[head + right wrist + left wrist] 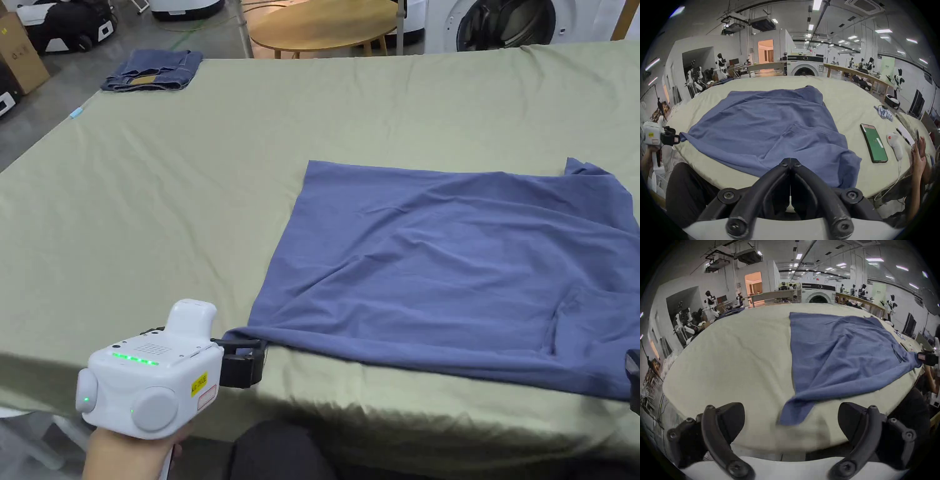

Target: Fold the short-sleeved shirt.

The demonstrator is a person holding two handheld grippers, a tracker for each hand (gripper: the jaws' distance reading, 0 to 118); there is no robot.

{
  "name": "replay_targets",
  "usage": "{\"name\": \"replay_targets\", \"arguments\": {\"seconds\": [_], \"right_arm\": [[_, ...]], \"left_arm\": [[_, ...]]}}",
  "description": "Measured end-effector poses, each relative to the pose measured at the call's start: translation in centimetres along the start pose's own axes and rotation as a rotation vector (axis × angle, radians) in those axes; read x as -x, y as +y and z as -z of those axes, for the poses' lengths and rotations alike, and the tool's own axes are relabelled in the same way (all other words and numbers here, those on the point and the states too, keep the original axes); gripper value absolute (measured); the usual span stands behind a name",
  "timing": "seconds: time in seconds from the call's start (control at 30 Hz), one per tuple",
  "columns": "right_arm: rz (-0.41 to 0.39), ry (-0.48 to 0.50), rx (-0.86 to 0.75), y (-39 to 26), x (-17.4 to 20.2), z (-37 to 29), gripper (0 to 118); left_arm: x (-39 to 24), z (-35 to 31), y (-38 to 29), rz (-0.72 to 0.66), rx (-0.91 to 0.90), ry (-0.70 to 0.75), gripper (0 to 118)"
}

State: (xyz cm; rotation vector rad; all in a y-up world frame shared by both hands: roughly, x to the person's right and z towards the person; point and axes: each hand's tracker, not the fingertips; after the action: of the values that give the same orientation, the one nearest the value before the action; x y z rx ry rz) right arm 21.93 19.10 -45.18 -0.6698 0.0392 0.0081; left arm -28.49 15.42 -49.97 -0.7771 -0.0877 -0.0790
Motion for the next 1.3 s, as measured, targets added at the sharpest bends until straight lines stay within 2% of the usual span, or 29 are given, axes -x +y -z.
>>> {"name": "replay_targets", "arguments": {"seconds": [0.03,0.07,0.1,0.13,0.17,0.2,0.23,0.27,0.33,0.4,0.57,0.6,0.7,0.73,0.77,0.83,0.93,0.97,1.0,1.03,1.07,1.1,1.13,1.23,1.3], "right_arm": [[0.001,-0.007,0.004,0.0,-0.2,0.2,0],[0.003,-0.010,0.008,0.0,-0.5,0.3,0],[0.009,-0.015,0.012,0.0,-0.7,0.5,0],[0.014,-0.019,0.016,0.1,-1.1,0.5,0],[0.017,-0.024,0.019,0.2,-1.3,0.5,0],[0.019,-0.029,0.021,0.3,-1.5,0.5,0],[0.022,-0.034,0.019,0.3,-1.8,0.3,0],[0.025,-0.038,0.016,0.5,-1.9,-0.2,0],[0.037,-0.041,0.014,0.6,-2.5,-0.6,0],[0.042,-0.048,0.016,0.8,-3.1,-1.1,0],[0.028,-0.089,-0.004,0.7,-5.0,-3.0,3],[0.038,-0.076,-0.025,0.5,-5.5,-3.4,26],[0.052,-0.055,0.002,-0.2,-7.3,-3.2,67],[0.035,-0.073,0.027,-0.7,-7.5,-2.8,113],[0.011,-0.056,0.002,-1.3,-7.6,-2.7,118],[0.010,-0.078,0.021,-1.3,-8.3,-1.8,118],[0.013,-0.058,0.039,-2.4,-8.7,0.2,116],[0.036,-0.001,0.046,-2.4,-8.9,0.8,108],[0.058,0.050,0.045,-2.3,-9.1,1.3,83],[0.082,0.081,0.040,-2.2,-9.4,2.0,21],[0.105,0.055,0.063,-2.5,-9.2,2.6,1],[0.113,0.016,0.069,-2.3,-8.9,2.4,1],[0.118,0.046,0.064,-1.9,-8.9,1.8,1],[0.173,0.039,0.005,-0.1,-9.1,-0.2,1],[0.152,0.026,-0.031,2.0,-8.8,-1.0,1]], "left_arm": [[0.0,0.8,0.3,0.005,0.008,-0.005,109],[-0.1,1.7,0.6,0.009,0.049,-0.029,97],[0.0,2.7,0.7,0.012,0.099,-0.031,74],[0.0,3.4,0.5,0.022,0.134,-0.037,58],[-0.2,2.9,0.7,0.023,0.099,-0.036,53],[-0.2,2.1,1.0,0.030,0.088,-0.040,36],[-0.3,1.4,1.4,0.027,0.075,-0.047,0],[-0.4,0.9,1.7,0.029,0.040,-0.012,0],[0.0,0.3,2.1,0.001,0.054,-0.067,0],[-0.3,-0.1,2.5,0.010,0.021,-0.026,0],[-1.3,-1.5,4.1,-0.003,-0.012,-0.052,0],[-2.0,-2.0,4.4,-0.003,-0.015,-0.050,0],[-2.5,-1.9,4.6,-0.005,-0.022,-0.052,0],[-2.4,-1.9,4.5,-0.009,-0.019,-0.054,0],[-2.5,-1.7,4.5,-0.012,-0.017,-0.052,0],[-2.5,-1.4,4.2,-0.014,-0.005,-0.049,0],[-2.3,-1.0,3.9,-0.030,0.016,-0.061,0],[-2.4,-1.1,3.8,-0.034,0.023,-0.063,0],[-2.6,-1.4,3.9,-0.038,0.025,-0.062,0],[-2.5,-1.3,3.7,-0.048,0.029,-0.068,0],[-2.3,-1.3,3.6,-0.061,0.031,-0.072,0],[-2.1,-1.3,3.5,-0.073,0.033,-0.072,0],[-1.4,-1.1,3.6,-0.083,0.035,-0.068,0],[-0.5,-2.0,4.6,-0.091,0.026,-0.031,0],[0.4,-1.8,6.4,-0.114,0.007,-0.037,0]]}}
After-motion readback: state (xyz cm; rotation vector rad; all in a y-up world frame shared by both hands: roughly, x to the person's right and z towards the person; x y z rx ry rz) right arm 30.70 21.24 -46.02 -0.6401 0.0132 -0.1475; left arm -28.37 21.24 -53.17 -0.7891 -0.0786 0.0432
